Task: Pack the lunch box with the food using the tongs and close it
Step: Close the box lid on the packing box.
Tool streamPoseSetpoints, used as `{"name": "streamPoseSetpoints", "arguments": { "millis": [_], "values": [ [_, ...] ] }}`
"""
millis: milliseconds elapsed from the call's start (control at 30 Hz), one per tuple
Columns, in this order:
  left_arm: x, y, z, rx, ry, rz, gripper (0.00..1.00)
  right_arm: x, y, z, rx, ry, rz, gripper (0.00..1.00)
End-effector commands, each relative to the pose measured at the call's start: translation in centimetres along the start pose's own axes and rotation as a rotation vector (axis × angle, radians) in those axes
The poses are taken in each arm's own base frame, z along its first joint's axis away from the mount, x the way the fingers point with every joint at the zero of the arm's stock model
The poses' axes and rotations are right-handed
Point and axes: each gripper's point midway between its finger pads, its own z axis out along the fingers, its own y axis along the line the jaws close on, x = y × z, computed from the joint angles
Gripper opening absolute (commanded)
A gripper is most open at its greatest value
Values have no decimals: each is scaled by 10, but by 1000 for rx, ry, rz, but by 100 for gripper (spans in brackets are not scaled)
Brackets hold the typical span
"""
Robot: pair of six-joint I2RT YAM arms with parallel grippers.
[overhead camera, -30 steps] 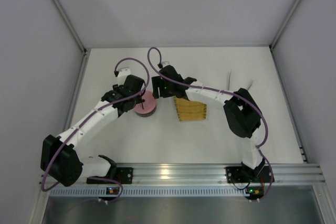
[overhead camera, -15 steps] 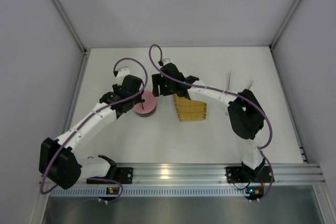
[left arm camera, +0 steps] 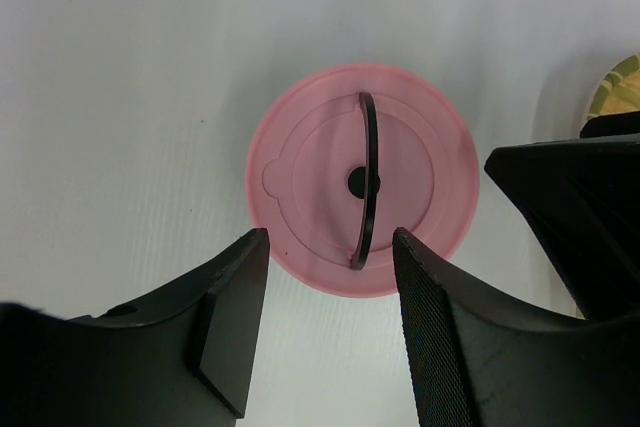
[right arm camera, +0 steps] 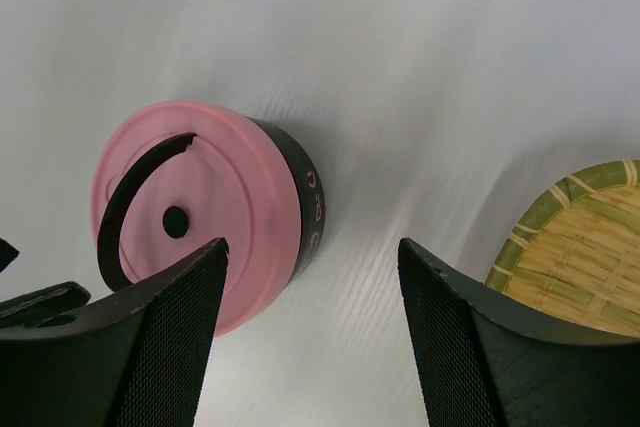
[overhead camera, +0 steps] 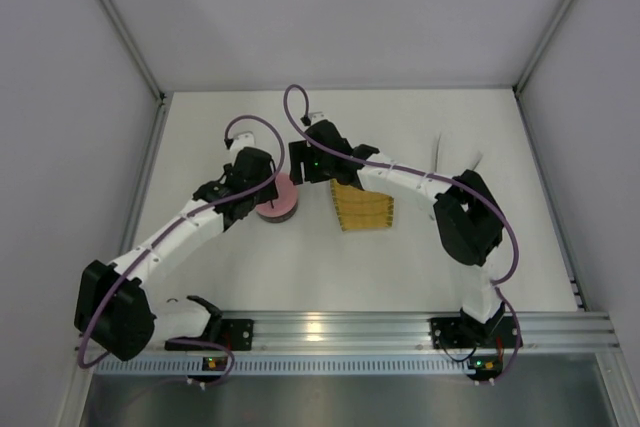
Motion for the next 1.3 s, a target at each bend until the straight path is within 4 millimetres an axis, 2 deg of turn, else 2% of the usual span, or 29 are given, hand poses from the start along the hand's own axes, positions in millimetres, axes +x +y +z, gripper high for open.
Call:
{"name": "streamPoseSetpoints", "arguments": {
  "millis": [0, 367, 633, 833, 967, 1100, 1267],
  "values": [
    [1, -4, 10, 2, -11, -11, 58, -8, 19, -3, -44, -22, -9, 68],
    [14, 22, 23, -155, 17, 4, 59, 5, 15, 9, -38, 9, -5, 68],
    [25, 30, 30, -192, 31, -17, 59, 11, 11, 16, -30, 23, -1, 68],
    [22, 25, 28, -158, 18, -27, 59, 19, 6, 23, -24, 46, 4, 67],
    [14, 15, 24, -101, -3, -30, 59, 15, 7, 19, -29, 31, 5, 67],
    [1, 5, 19, -51, -28, -30, 59, 0, 11, 7, -38, 2, -3, 67],
    [-26, -10, 5, 15, -75, -17, 60, -20, 13, -13, -38, -49, -6, 67]
  ]
}}
